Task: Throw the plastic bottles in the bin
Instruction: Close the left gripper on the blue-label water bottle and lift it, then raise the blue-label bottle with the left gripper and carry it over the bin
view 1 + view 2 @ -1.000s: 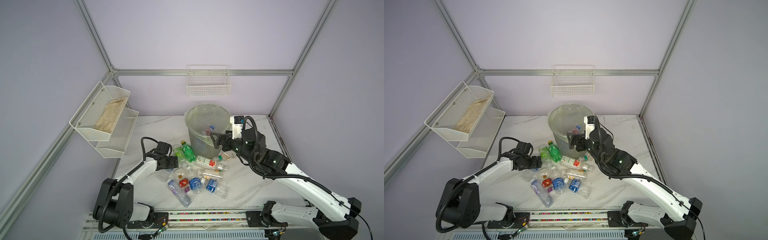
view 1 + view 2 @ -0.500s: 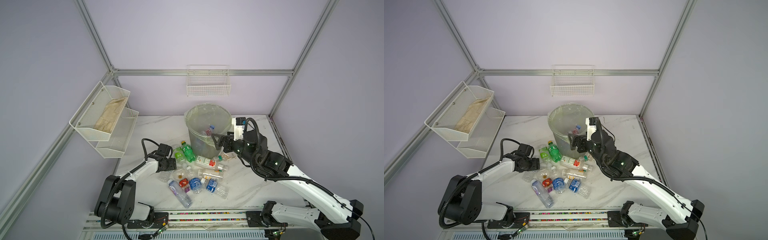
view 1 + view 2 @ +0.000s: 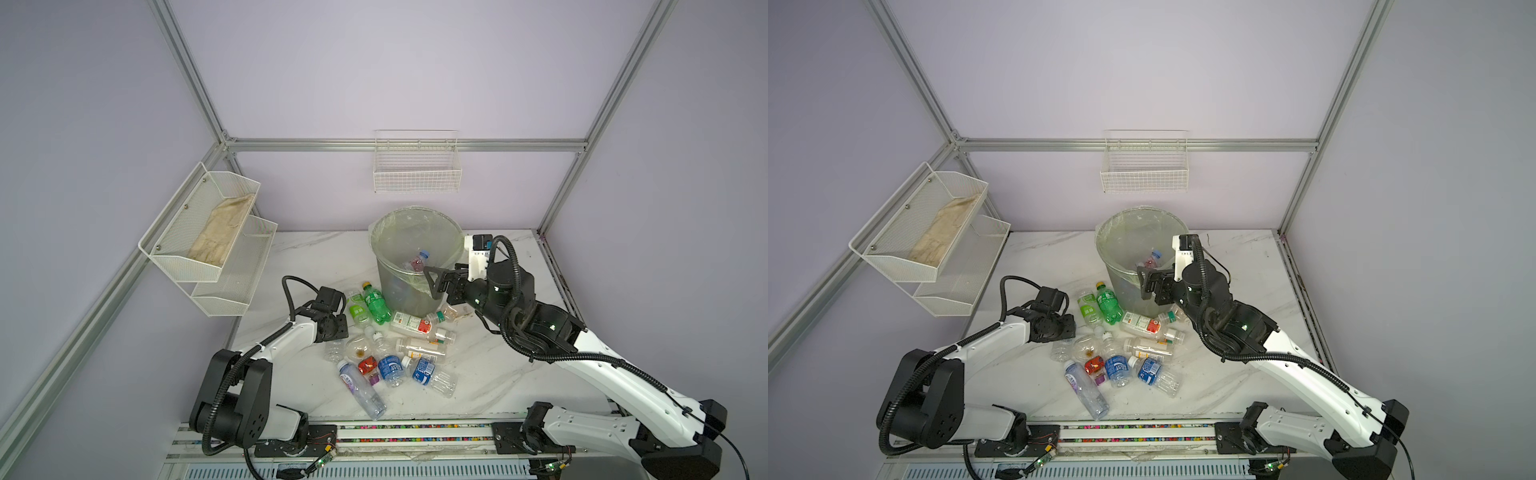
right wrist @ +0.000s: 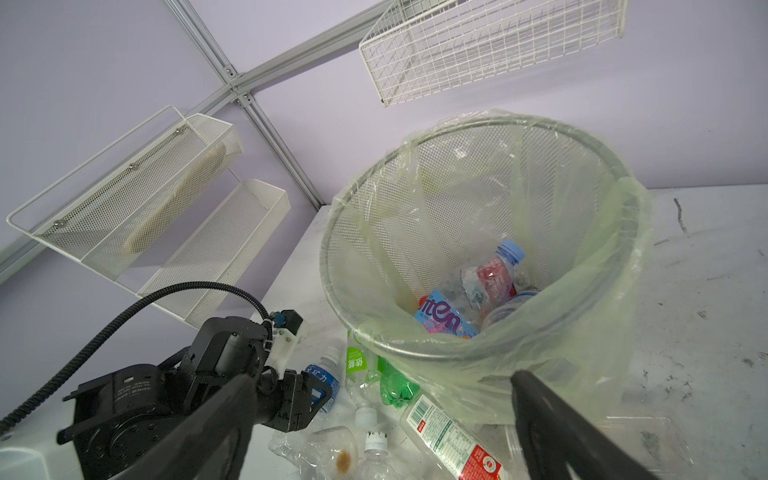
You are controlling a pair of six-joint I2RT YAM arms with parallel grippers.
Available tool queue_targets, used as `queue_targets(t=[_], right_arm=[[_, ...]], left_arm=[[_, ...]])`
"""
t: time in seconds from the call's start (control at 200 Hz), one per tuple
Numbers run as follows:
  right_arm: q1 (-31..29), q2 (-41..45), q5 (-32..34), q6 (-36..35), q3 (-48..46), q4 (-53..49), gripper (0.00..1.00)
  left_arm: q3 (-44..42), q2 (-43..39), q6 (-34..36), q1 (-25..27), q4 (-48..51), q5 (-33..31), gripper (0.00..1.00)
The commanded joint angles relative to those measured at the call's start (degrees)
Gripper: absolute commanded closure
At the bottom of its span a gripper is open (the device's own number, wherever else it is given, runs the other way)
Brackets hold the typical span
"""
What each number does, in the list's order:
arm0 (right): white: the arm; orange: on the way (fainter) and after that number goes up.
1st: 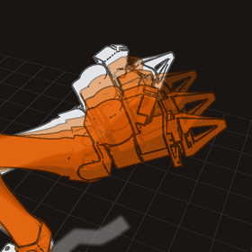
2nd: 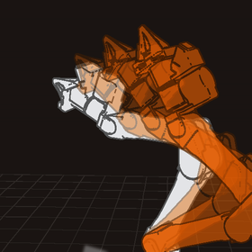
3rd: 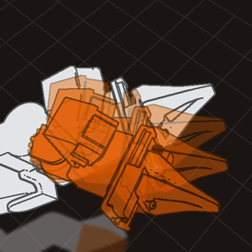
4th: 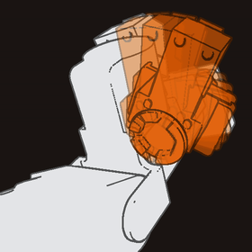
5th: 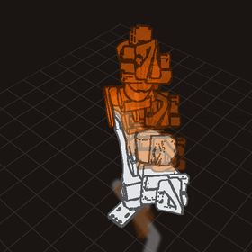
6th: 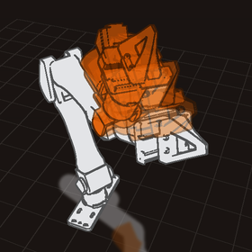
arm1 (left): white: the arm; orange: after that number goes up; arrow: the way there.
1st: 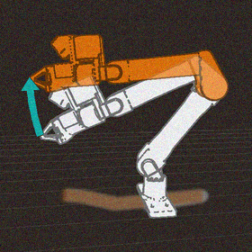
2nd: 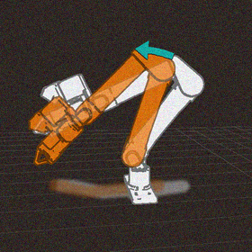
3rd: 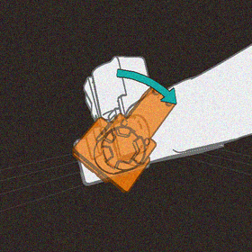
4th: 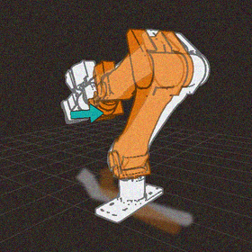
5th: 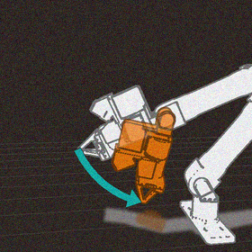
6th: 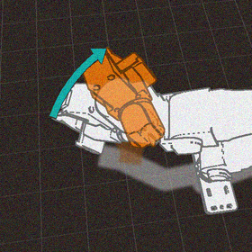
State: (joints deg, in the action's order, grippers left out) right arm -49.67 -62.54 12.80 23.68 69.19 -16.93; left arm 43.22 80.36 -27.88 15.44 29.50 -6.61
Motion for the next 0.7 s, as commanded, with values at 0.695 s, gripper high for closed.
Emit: queue_targets(t=[0.695], right_arm=[[0.08, 3.09, 1.88, 0.61, -0.06, -0.74, 0.02]], left_arm=[[10.98, -32.82, 5.51, 0.29, 2.80, -5.04, 0.78]])
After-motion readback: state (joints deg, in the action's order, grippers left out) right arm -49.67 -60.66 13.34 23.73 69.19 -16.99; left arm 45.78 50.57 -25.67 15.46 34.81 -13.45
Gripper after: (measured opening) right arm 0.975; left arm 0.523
